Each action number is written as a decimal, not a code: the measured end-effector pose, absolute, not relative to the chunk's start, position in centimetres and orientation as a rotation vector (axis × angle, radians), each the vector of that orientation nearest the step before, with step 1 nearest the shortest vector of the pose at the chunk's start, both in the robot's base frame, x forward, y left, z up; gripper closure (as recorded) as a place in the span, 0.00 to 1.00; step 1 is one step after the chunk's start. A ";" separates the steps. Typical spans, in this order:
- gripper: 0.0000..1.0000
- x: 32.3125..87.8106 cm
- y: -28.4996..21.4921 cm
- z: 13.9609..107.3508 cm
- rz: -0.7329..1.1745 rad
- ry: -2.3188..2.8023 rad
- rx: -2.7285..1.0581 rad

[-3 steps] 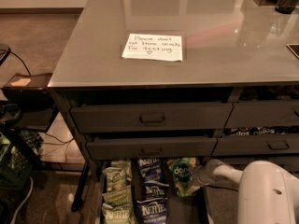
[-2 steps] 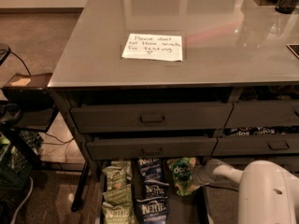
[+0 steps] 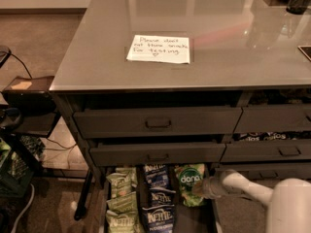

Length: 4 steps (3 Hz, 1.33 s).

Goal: Pick green rice chip bag from bottom drawer and place on counter

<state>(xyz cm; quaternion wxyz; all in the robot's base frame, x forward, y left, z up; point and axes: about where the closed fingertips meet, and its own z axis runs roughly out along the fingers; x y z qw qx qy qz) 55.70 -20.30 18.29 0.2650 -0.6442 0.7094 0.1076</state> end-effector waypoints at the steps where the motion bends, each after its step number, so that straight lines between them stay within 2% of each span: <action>1: 1.00 54.7 -20.4 19.2 0.318 1.908 -1.715; 2: 1.00 53.8 -20.0 20.5 0.334 1.894 -1.703; 4: 0.57 51.7 -17.9 23.9 0.291 1.794 -1.719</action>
Offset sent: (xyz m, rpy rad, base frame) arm -0.0288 0.0028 0.0407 0.0732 -0.0103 -0.0048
